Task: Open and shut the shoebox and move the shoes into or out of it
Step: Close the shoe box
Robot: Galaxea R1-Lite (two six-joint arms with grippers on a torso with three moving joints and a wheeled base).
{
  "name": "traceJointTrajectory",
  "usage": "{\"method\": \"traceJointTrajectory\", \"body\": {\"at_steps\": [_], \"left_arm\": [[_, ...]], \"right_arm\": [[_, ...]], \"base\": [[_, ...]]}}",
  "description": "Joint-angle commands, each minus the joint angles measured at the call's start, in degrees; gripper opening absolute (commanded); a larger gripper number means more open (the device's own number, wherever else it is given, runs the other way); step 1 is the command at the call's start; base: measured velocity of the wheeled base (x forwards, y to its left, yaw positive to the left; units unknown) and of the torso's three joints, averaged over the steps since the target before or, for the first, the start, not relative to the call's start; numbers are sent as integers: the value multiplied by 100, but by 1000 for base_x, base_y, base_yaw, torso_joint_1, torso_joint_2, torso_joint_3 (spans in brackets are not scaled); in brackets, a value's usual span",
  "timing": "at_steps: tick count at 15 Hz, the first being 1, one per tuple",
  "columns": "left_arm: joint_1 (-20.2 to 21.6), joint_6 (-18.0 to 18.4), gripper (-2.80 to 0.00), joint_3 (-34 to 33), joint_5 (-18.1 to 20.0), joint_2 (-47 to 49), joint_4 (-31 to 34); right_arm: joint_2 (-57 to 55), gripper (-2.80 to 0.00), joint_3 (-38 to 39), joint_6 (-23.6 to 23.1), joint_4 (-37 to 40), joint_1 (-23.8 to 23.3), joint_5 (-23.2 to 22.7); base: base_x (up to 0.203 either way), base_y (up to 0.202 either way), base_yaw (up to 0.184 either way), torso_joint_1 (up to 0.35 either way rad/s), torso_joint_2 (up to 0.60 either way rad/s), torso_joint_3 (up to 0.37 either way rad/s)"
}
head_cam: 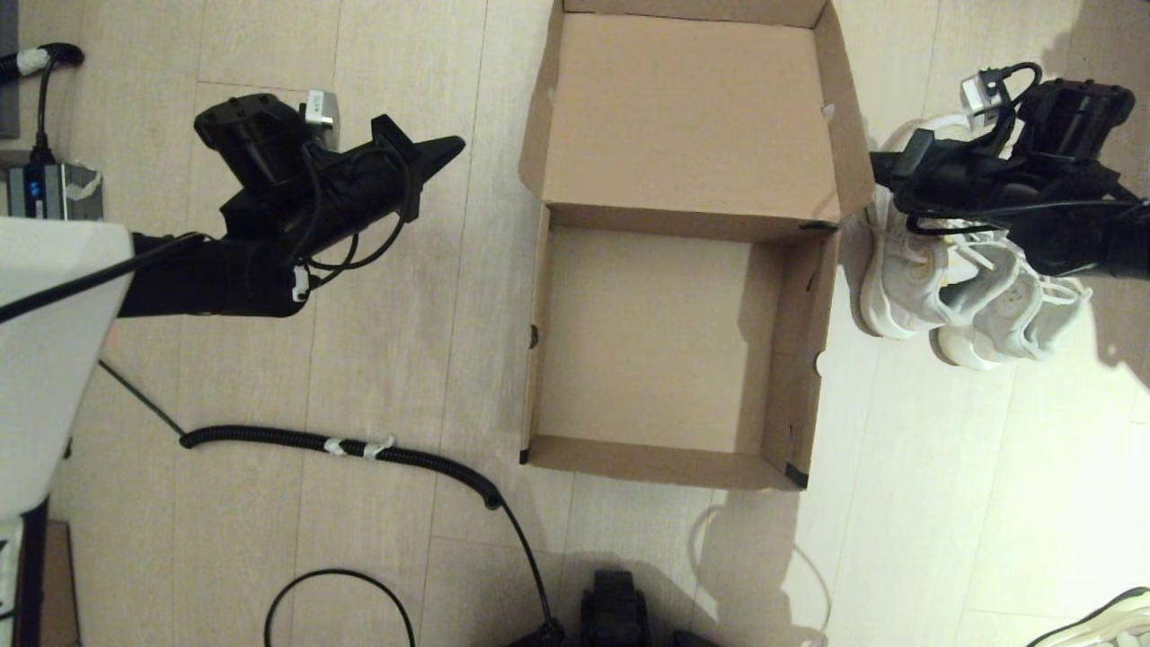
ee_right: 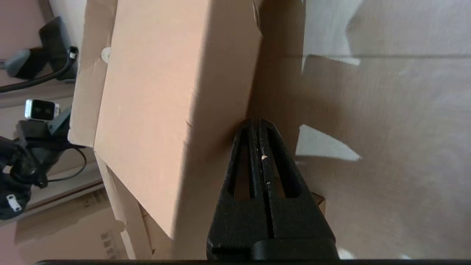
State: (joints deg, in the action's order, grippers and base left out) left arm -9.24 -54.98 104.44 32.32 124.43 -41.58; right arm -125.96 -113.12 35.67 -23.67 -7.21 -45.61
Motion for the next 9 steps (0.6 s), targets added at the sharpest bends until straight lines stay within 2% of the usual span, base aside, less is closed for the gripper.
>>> {"method": "traceJointTrajectory", "body": {"at_steps": [1,4,6,9], "left_arm": [[1,-30,-280,-11,20,-60,-25],[-8,-30,-280,-2,20,-48,-18],[-8,-30,-280,150,106,129,24],[-6,-46,-280,667,392,706,-26]], "right_arm": [[-113,-280,7,19,-21,59,-18],[-197,-280,-7,26,-39,70,43],[-248,-280,-9,188,-195,70,31],[-294,-280,0,1080,-652,62,6]], "base": [[0,0,0,0,0,0],[0,0,0,0,0,0],[0,0,0,0,0,0],[0,0,0,0,0,0]]}}
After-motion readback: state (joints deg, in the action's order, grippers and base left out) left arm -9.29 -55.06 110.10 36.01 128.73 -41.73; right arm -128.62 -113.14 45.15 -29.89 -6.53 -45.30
